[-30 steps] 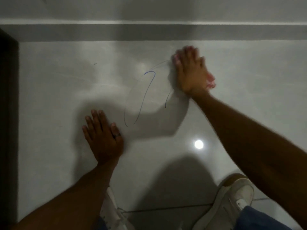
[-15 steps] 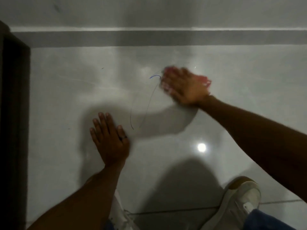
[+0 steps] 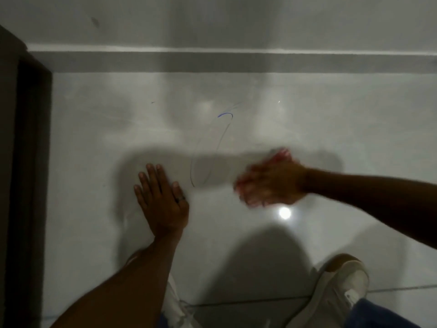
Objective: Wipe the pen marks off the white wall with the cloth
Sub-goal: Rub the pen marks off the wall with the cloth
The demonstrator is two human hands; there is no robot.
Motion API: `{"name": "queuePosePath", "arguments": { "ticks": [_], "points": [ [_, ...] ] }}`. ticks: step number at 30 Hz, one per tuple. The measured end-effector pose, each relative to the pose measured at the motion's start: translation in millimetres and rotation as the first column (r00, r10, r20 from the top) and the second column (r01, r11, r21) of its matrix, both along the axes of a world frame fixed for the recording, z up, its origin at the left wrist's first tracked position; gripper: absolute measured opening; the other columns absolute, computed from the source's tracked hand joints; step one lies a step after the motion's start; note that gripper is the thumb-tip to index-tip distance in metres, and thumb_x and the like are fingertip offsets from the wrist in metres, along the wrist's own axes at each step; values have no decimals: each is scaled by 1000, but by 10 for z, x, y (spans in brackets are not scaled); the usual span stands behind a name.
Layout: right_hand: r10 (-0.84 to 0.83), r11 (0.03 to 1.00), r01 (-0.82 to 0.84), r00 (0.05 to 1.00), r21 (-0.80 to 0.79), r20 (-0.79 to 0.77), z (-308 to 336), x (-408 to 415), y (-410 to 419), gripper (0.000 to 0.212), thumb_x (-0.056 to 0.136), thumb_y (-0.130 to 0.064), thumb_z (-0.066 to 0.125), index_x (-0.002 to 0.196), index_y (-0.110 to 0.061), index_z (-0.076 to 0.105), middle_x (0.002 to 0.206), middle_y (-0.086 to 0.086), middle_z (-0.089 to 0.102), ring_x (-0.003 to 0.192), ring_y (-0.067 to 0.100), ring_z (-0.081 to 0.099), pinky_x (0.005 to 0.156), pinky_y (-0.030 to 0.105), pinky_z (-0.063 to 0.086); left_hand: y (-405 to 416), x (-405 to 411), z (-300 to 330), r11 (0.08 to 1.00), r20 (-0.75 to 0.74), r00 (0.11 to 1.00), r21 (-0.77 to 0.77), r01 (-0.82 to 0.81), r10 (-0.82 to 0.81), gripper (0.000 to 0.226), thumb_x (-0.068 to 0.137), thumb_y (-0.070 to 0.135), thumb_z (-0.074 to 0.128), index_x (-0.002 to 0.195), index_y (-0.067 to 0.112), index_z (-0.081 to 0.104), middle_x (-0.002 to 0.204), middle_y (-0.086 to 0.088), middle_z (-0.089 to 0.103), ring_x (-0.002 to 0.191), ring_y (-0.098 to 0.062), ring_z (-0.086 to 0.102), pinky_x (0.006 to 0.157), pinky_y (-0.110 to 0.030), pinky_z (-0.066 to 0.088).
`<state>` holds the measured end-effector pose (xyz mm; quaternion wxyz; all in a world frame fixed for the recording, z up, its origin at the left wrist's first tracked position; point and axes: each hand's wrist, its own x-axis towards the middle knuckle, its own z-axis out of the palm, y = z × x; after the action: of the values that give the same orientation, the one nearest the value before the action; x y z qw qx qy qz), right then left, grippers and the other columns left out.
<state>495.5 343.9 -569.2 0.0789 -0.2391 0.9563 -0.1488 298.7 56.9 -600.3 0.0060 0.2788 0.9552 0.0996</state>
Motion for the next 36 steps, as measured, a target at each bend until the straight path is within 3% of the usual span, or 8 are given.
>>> {"name": "queuePosePath", "arguments": {
  "ticks": [3, 8, 14, 17, 21, 25, 31, 36],
  "points": [
    [-485, 869, 480, 874, 123, 19, 68, -255, 551, 53, 110, -44, 41, 160, -27, 45, 173, 8, 35, 164, 31, 25, 130, 61, 23, -4, 24, 5, 1000, -1, 1000, -8, 4, -4, 61, 113, 37, 32, 168, 10, 32, 176, -16, 32, 164, -39, 28, 134, -58, 22],
    [-972, 234, 962, 229, 141, 51, 193, -1111, 382, 63, 111, -53, 18, 169, -27, 19, 180, 3, 11, 167, 29, 2, 135, 59, 7, -3, 21, -5, 1000, -23, 1000, -11, 7, -7, 60, 114, 35, 34, 168, 10, 32, 176, -15, 31, 164, -39, 27, 134, -58, 22],
    [-544, 839, 540, 837, 68, 67, 185, -1059, -824, 62, 108, -51, 40, 162, -22, 40, 174, 9, 33, 164, 33, 21, 133, 60, 15, -7, 16, 4, 1000, -18, 1000, -13, 8, -9, 60, 113, 35, 35, 168, 11, 32, 176, -15, 31, 164, -39, 28, 133, -58, 22],
    [-238, 969, 241, 969, -45, 59, 119, -434, -1409, 59, 107, -53, 49, 158, -23, 49, 171, 7, 38, 163, 29, 26, 133, 59, 19, -16, 1, -7, 999, -17, 1000, -32, 13, -14, 60, 113, 33, 33, 168, 10, 32, 176, -15, 31, 164, -39, 28, 133, -58, 23],
    [43, 996, -40, 998, -80, 36, -19, -435, -1089, 55, 106, -44, 57, 156, -21, 52, 169, 4, 43, 161, 28, 32, 129, 59, 29, 2, 7, 17, 999, -31, 999, -25, 29, -30, 60, 113, 32, 33, 168, 9, 33, 176, -16, 33, 163, -39, 30, 133, -59, 24],
    [-328, 945, 328, 945, -7, 20, 27, -988, -374, 52, 109, -40, 47, 158, -21, 48, 170, 8, 41, 161, 31, 32, 131, 59, 24, -9, -6, 15, 1000, -25, 1000, -28, 12, -12, 59, 113, 33, 33, 167, 9, 34, 175, -16, 34, 163, -39, 30, 132, -59, 26],
    [-923, 382, 918, 375, 104, 85, 185, -1701, -58, 64, 111, -52, 16, 169, -25, 16, 180, 5, 10, 168, 30, 1, 136, 56, 2, 8, 1, 46, 999, -27, 999, -45, 19, -20, 59, 113, 31, 37, 167, 8, 35, 174, -17, 35, 163, -39, 32, 132, -59, 27],
    [-584, 811, 582, 808, 54, 75, 104, -1057, -1159, 61, 109, -49, 33, 165, -24, 34, 176, 7, 29, 166, 31, 16, 135, 58, 10, -25, -17, 0, 998, -30, 999, -57, 30, -31, 58, 114, 31, 35, 167, 9, 33, 175, -16, 34, 163, -40, 31, 132, -60, 26]
  ]
}}
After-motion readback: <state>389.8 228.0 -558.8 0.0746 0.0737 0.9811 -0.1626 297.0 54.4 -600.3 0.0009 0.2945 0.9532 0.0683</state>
